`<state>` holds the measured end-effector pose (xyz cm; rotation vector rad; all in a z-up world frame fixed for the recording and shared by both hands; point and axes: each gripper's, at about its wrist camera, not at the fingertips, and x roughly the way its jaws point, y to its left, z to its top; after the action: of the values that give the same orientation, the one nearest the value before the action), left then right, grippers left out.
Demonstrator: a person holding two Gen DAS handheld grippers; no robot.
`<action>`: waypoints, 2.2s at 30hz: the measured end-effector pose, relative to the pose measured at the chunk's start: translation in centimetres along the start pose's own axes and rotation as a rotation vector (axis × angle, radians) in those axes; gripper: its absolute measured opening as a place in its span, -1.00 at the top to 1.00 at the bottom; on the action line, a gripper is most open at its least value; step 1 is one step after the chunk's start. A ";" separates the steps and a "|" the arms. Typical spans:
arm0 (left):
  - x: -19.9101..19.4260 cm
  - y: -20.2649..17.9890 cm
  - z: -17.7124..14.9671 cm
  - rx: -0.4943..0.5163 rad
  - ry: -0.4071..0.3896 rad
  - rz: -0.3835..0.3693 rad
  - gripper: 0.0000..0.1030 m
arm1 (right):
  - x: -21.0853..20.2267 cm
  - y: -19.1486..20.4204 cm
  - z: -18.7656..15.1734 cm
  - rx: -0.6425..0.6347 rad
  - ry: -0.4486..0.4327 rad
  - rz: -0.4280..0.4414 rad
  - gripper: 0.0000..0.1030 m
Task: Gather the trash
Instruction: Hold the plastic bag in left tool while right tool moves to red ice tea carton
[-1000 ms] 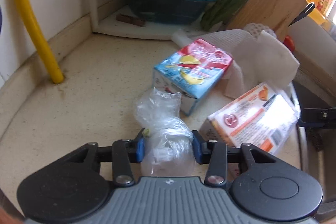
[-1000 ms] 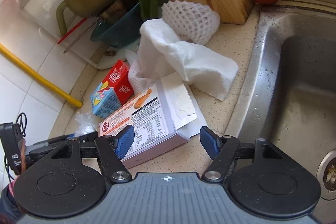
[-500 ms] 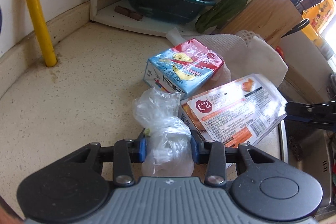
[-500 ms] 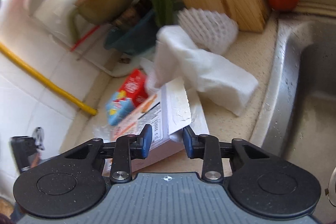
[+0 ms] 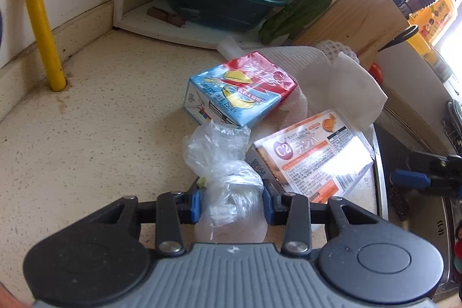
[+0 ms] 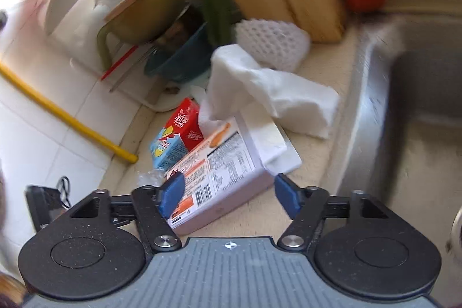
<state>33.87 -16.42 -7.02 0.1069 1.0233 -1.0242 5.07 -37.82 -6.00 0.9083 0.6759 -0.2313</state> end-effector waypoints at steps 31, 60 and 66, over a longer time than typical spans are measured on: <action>1.3 -2.8 -0.3 0.084 0.052 -0.206 0.33 | 7.0 1.3 4.5 0.127 -0.001 0.068 -0.39; 0.9 0.5 0.9 -0.018 0.000 -0.246 0.32 | 9.6 4.4 5.5 -0.004 -0.035 0.128 -0.44; -3.0 2.8 2.6 -0.021 -0.135 -0.151 0.32 | 13.2 8.3 7.3 0.016 0.043 0.147 -0.47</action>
<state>37.29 -14.21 -4.39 -0.0570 0.9292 -1.1423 22.27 -37.38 -5.80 0.9763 0.6447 -0.0866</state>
